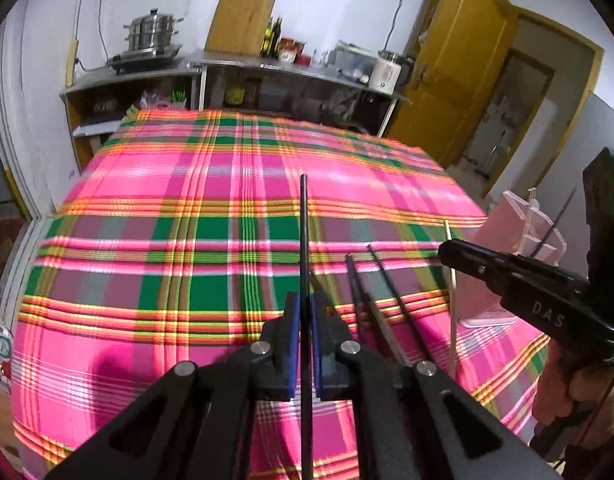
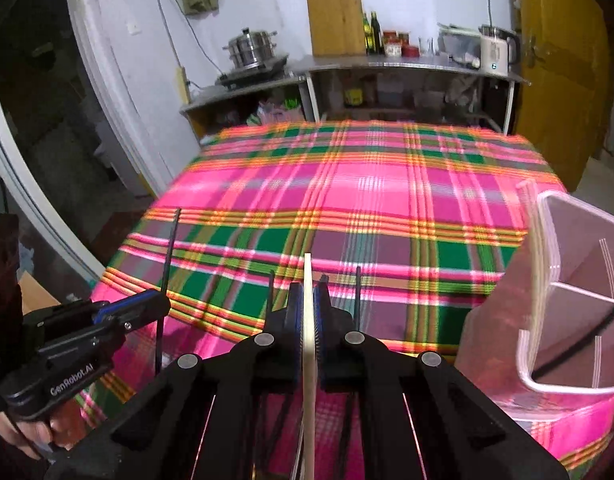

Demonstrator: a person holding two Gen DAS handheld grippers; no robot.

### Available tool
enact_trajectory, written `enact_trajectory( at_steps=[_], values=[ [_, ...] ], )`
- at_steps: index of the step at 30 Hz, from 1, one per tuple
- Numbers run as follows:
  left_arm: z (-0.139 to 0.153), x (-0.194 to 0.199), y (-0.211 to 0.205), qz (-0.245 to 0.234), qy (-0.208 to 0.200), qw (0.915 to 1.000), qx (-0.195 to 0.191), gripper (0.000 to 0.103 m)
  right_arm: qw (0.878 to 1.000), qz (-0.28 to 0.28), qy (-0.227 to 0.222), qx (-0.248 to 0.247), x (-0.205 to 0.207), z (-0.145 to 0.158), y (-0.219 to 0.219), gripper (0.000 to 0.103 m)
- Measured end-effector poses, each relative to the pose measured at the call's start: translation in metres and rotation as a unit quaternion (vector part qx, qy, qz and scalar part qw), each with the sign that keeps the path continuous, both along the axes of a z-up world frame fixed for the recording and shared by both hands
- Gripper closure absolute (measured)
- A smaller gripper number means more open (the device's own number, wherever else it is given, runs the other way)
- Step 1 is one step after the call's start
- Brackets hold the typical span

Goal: Organize utensils
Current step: 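Lift both chopsticks upright and carry them over the pink caddy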

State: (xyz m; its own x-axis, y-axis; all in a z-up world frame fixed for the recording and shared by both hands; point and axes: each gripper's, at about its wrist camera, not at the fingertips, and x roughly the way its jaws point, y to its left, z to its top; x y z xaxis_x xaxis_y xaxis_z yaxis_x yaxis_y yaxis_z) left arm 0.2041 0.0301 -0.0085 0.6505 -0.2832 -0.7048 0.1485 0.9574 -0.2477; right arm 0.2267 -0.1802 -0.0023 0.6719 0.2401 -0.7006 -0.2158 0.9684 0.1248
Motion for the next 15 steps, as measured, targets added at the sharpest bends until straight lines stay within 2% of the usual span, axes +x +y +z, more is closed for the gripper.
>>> enact_trajectory(
  at_steps=[15],
  values=[
    [0.070, -0.047, -0.008, -0.020, -0.063, 0.9977, -0.014, 0.097, 0.997, -0.001, -0.074, 0.029, -0.064, 0.063, -0.019, 0.098]
  ],
)
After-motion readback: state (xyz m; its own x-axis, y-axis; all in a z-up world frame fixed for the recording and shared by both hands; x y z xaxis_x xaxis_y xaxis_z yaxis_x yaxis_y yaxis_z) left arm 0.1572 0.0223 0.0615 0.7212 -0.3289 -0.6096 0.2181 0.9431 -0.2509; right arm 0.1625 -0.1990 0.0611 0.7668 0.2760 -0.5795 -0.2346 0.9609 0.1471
